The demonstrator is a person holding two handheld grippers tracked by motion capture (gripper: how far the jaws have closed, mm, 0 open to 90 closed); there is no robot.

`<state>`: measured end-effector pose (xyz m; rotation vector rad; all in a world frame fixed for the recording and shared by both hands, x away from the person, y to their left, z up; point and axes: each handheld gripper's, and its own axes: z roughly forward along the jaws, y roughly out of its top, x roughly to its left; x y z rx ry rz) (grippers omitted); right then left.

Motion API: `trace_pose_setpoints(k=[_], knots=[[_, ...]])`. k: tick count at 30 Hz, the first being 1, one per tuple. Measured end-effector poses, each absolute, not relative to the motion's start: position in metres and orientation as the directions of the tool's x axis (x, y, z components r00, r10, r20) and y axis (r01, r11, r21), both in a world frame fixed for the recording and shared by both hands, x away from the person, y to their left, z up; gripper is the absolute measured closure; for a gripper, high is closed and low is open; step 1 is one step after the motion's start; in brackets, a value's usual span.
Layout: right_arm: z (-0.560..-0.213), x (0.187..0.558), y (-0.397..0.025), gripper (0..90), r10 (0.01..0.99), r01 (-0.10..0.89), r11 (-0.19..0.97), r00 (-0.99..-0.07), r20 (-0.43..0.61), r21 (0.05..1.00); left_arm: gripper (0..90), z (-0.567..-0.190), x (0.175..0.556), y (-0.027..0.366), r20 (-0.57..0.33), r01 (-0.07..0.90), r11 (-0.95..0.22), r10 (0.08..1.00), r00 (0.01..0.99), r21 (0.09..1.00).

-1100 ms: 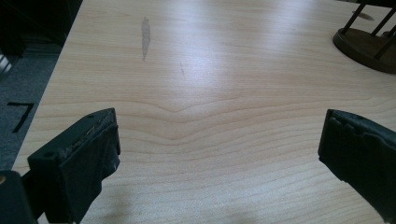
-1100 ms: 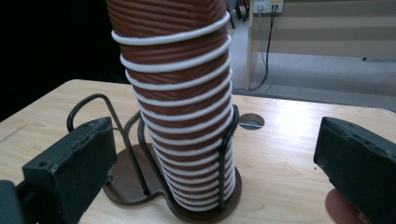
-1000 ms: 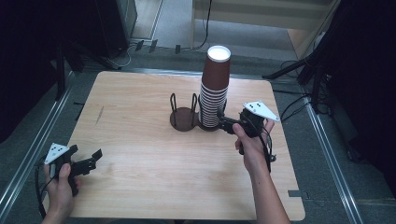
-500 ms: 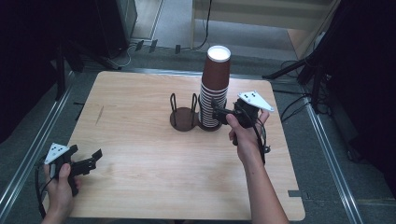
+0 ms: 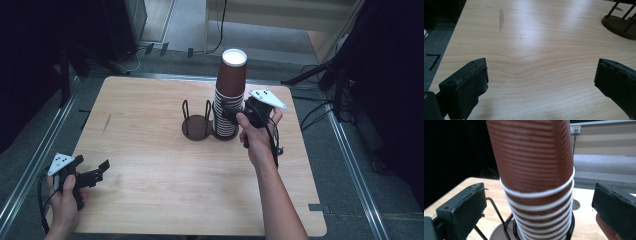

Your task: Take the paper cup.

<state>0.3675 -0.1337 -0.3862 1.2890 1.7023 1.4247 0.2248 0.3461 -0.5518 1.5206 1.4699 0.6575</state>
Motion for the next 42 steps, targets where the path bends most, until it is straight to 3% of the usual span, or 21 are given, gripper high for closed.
trace_pose_setpoints(k=[15,21,26,42], knots=[[-0.375,0.381,-0.122,0.0,0.913,0.28,-0.05,-0.375,0.157,0.959,0.0,-0.552,0.226,0.347,-0.213,0.497,0.113,0.966,0.149,0.86],[-0.375,0.39,-0.111,0.1,0.935,0.262,-0.036,-0.331,0.124,0.965,0.0,-0.552,0.226,0.347,-0.219,0.497,0.121,0.965,0.145,0.86],[-0.376,0.396,-0.104,6.0,0.95,0.241,-0.062,-0.283,0.132,0.969,0.0,-0.552,0.227,0.347,-0.217,0.502,0.118,0.966,0.142,0.857],[-0.378,0.409,-0.095,6.1,0.962,0.236,-0.065,-0.244,0.123,0.97,0.0,-0.552,0.227,0.347,-0.221,0.5,0.123,0.965,0.142,0.858]])
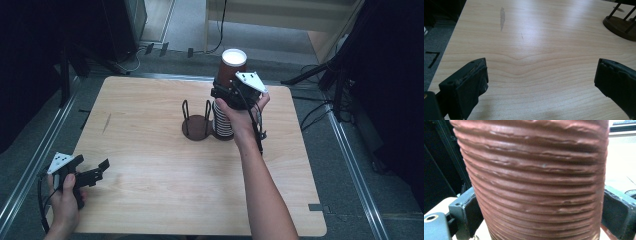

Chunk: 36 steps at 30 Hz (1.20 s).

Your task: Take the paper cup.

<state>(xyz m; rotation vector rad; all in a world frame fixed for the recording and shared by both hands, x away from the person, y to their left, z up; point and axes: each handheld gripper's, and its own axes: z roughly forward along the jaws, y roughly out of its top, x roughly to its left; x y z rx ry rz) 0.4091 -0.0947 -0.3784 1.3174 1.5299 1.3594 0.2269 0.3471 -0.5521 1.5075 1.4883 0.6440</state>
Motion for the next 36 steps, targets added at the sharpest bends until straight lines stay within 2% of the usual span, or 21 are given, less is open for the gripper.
trace_pose_setpoints(k=[14,36], knots=[[-0.378,0.408,-0.092,8.1,0.969,0.21,-0.03,-0.234,0.081,0.977,0.0,-0.552,0.227,0.348,-0.227,0.499,0.132,0.964,0.135,0.856],[-0.365,0.411,-0.089,9.6,0.969,0.21,-0.026,-0.234,0.076,0.977,0.0,-0.552,0.227,0.349,-0.238,0.492,0.142,0.961,0.137,0.859]])
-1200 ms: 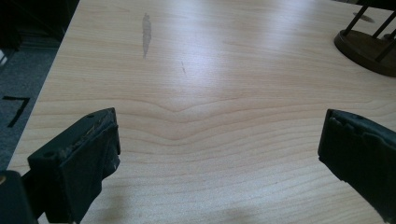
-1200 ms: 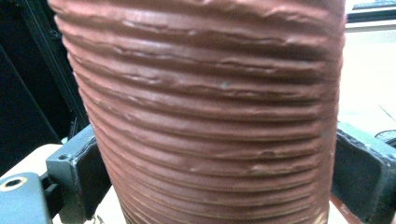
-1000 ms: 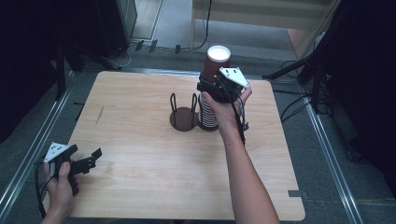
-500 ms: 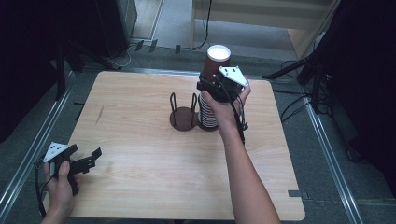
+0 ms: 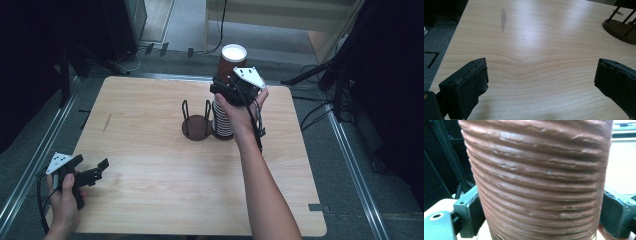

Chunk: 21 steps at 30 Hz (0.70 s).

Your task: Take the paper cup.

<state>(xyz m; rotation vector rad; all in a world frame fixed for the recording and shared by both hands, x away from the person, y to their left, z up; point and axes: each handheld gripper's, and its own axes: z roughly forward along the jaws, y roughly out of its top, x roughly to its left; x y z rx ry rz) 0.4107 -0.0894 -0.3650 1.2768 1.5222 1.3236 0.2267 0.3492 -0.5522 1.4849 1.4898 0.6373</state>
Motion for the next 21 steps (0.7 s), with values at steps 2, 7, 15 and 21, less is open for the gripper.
trace_pose_setpoints(k=[2,7,15,21], knots=[[-0.363,0.411,-0.09,10.3,0.969,0.204,-0.02,-0.237,0.07,0.979,0.0,-0.552,0.227,0.349,-0.24,0.491,0.144,0.961,0.138,0.859],[-0.351,0.412,-0.089,11.1,0.97,0.199,-0.012,-0.236,0.06,0.98,0.0,-0.552,0.226,0.35,-0.247,0.49,0.146,0.958,0.148,0.86],[-0.332,0.413,-0.088,11.6,0.971,0.175,-0.013,-0.234,0.054,0.984,0.0,-0.552,0.227,0.349,-0.241,0.49,0.14,0.959,0.15,0.86],[-0.323,0.413,-0.087,11.7,0.969,0.169,-0.007,-0.243,0.049,0.986,0.0,-0.552,0.227,0.349,-0.241,0.491,0.141,0.959,0.148,0.86]])
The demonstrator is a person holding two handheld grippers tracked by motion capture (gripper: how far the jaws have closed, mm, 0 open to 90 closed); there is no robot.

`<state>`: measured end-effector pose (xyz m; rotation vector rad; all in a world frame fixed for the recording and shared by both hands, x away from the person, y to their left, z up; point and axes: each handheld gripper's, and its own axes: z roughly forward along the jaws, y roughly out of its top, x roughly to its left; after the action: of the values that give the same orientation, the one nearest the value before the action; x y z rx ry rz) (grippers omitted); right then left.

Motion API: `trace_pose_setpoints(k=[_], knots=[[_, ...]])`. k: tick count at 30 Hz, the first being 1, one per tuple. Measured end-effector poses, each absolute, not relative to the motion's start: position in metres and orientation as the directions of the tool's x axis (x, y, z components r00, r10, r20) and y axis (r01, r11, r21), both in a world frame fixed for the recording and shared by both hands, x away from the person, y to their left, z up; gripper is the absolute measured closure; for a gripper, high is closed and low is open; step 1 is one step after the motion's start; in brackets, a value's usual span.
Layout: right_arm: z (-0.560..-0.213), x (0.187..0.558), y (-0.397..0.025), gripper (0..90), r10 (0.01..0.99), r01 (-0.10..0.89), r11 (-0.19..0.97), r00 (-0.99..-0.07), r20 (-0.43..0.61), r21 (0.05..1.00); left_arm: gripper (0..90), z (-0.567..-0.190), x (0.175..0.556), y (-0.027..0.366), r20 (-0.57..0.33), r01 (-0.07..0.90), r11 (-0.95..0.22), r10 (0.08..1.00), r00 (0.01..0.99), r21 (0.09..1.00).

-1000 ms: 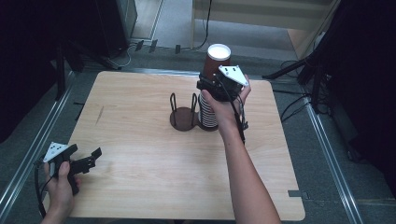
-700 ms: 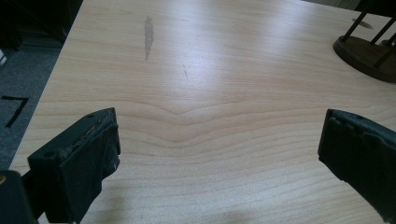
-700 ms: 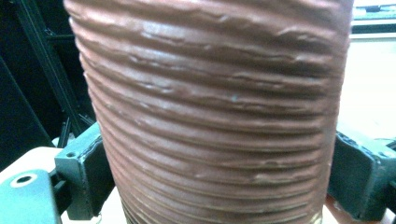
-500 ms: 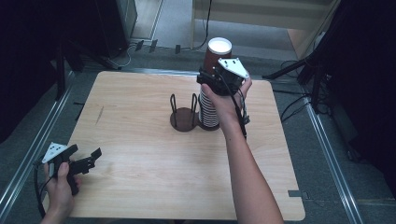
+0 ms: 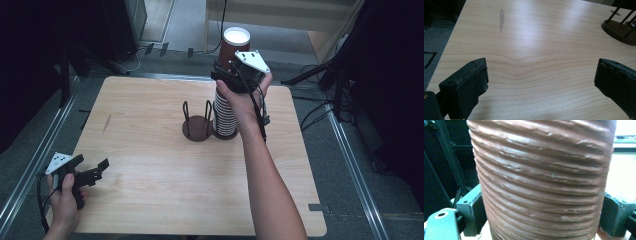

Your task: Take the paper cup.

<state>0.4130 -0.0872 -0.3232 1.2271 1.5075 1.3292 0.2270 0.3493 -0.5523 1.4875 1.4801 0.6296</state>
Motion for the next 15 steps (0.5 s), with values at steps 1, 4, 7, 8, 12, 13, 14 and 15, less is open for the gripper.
trace_pose_setpoints(k=[1,4,7,8,12,13,14,15], knots=[[-0.322,0.413,-0.087,11.8,0.969,0.168,-0.008,-0.242,0.049,0.986,0.0,-0.552,0.227,0.349,-0.242,0.49,0.142,0.959,0.148,0.86],[-0.318,0.413,-0.088,11.8,0.968,0.173,-0.011,-0.245,0.053,0.985,0.0,-0.552,0.227,0.35,-0.242,0.488,0.142,0.959,0.148,0.861],[-0.312,0.414,-0.088,11.8,0.969,0.177,-0.019,-0.237,0.062,0.984,0.0,-0.552,0.227,0.349,-0.243,0.489,0.142,0.959,0.148,0.861],[-0.31,0.414,-0.088,11.8,0.969,0.177,-0.021,-0.237,0.064,0.984,0.0,-0.552,0.227,0.349,-0.241,0.489,0.141,0.959,0.148,0.861],[-0.303,0.414,-0.087,11.9,0.969,0.17,-0.023,-0.24,0.065,0.985,0.0,-0.553,0.227,0.349,-0.245,0.488,0.145,0.958,0.148,0.861],[-0.301,0.414,-0.087,12.0,0.968,0.17,-0.025,-0.24,0.066,0.985,0.0,-0.553,0.227,0.35,-0.246,0.488,0.146,0.958,0.147,0.861],[-0.298,0.413,-0.087,12.0,0.967,0.165,-0.027,-0.245,0.068,0.986,0.0,-0.553,0.227,0.349,-0.247,0.488,0.147,0.958,0.147,0.861],[-0.297,0.413,-0.087,12.0,0.966,0.162,-0.03,-0.247,0.07,0.986,0.0,-0.553,0.227,0.349,-0.247,0.488,0.147,0.958,0.147,0.861]])
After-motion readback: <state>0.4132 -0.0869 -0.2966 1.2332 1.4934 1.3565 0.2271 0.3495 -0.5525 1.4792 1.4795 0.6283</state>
